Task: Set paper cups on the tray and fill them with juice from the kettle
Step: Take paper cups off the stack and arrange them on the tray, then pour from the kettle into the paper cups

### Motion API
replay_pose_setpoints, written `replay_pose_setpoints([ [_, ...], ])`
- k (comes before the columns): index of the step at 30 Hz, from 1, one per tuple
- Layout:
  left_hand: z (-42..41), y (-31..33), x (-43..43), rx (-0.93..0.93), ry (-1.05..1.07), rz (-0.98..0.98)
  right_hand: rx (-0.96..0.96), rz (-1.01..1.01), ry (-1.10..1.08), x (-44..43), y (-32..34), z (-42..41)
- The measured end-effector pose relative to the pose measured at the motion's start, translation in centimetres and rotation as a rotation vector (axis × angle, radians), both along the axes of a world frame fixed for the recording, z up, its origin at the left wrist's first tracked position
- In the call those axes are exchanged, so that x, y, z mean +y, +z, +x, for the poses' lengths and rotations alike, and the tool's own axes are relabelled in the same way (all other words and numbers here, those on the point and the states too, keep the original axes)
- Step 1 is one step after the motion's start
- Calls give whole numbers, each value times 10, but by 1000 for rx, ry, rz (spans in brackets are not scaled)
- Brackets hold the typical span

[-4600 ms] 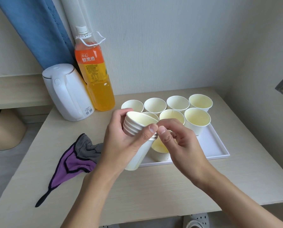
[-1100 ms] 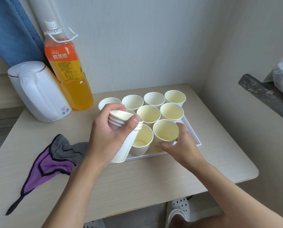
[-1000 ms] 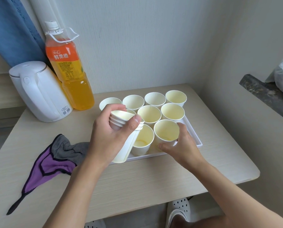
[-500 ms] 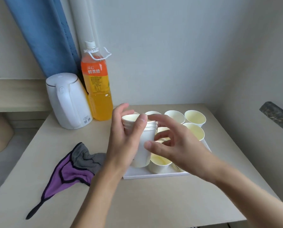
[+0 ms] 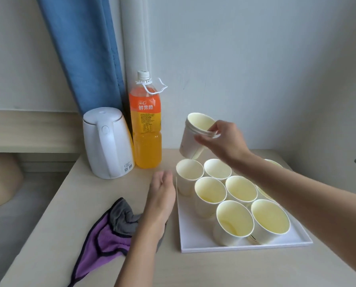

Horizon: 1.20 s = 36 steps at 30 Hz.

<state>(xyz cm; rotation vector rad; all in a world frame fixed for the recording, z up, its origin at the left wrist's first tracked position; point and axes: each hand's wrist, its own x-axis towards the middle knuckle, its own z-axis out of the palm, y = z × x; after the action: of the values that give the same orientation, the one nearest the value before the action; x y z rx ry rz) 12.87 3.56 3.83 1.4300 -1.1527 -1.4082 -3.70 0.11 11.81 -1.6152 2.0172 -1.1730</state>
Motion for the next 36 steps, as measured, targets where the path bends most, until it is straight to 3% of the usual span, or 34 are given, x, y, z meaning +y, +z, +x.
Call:
replay_pose_setpoints([
  [5,-3,-23,-4,-1,-4,202,49,121,-129,-62,-34,-7],
  [12,-16,-49,-17,152,-35,312,154,366,-164,-103,-69,-6],
  [27,-17,-38,-20,186,45,248,173,429,-117,-122,-74,-10],
  [31,-5,-27,-22,8,176,68,295,320,-180,-101,-52,-18],
  [35,18,-18,-14,-559,122,-98,290,232,-80,-71,-27,-1],
  [36,24,-15,-11,-591,153,-103,250,230,-26,-62,-22,11],
])
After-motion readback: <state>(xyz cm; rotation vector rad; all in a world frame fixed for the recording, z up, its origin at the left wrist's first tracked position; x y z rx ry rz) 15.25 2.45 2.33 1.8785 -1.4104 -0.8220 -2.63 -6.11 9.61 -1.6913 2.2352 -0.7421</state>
